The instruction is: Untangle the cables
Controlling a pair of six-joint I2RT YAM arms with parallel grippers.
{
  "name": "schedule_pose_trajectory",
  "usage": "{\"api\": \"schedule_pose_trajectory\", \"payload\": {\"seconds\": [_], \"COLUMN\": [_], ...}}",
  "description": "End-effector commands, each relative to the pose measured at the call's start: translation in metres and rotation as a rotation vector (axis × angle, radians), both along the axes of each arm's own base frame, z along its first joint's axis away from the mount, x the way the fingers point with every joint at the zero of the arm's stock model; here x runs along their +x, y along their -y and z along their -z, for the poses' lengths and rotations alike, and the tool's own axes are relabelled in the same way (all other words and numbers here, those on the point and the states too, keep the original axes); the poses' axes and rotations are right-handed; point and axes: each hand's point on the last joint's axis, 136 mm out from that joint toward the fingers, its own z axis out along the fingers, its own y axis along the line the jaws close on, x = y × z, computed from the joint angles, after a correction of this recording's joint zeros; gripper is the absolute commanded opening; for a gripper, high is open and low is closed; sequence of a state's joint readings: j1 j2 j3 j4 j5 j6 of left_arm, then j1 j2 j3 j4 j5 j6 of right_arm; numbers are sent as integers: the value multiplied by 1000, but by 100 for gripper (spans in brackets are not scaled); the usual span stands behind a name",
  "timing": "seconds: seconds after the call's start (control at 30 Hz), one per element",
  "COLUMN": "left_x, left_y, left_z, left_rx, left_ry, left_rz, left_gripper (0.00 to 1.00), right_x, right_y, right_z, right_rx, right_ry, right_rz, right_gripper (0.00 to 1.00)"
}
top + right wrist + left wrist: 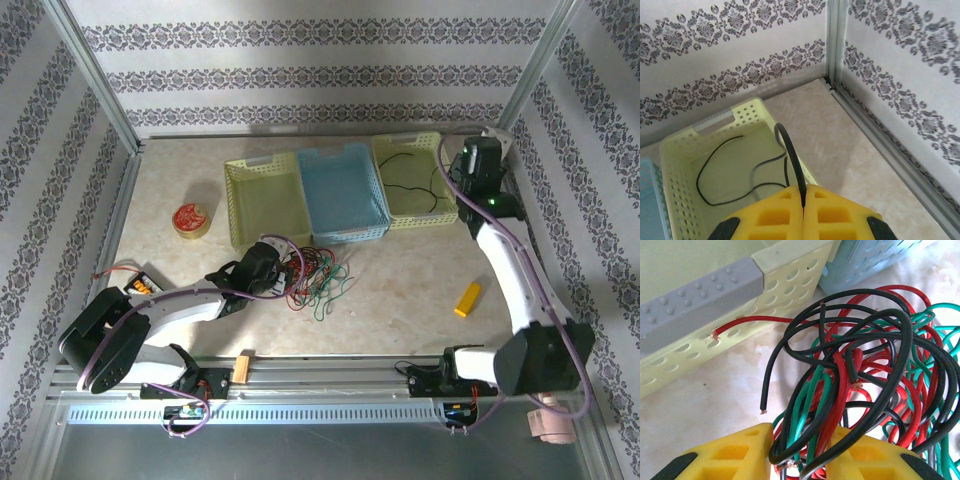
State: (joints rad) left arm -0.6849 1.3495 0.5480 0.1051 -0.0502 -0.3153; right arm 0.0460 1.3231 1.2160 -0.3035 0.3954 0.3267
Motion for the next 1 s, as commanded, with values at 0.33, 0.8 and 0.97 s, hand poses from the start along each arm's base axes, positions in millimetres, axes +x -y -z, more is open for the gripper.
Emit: {"api": "schedule_pose_trajectory", "payload": {"seconds": [0.33, 0.8, 0.97], "left_x": [8, 8, 5], "left_y": [9, 10, 20], "left_z": [-16, -26, -38], "left_rx": [-36, -58, -104], "left_ry": [29, 49, 69], "left_rz": [23, 23, 79], "left_gripper": [33, 35, 57], "right_x": [81, -7, -72], "right_y": [-31, -68, -224], "right_z": [72, 66, 87], "right_rx": [244, 212, 320], "right_ry": [-77, -57, -200], "right_rz": [-90, -224, -851], "right_gripper": [16, 56, 56]}}
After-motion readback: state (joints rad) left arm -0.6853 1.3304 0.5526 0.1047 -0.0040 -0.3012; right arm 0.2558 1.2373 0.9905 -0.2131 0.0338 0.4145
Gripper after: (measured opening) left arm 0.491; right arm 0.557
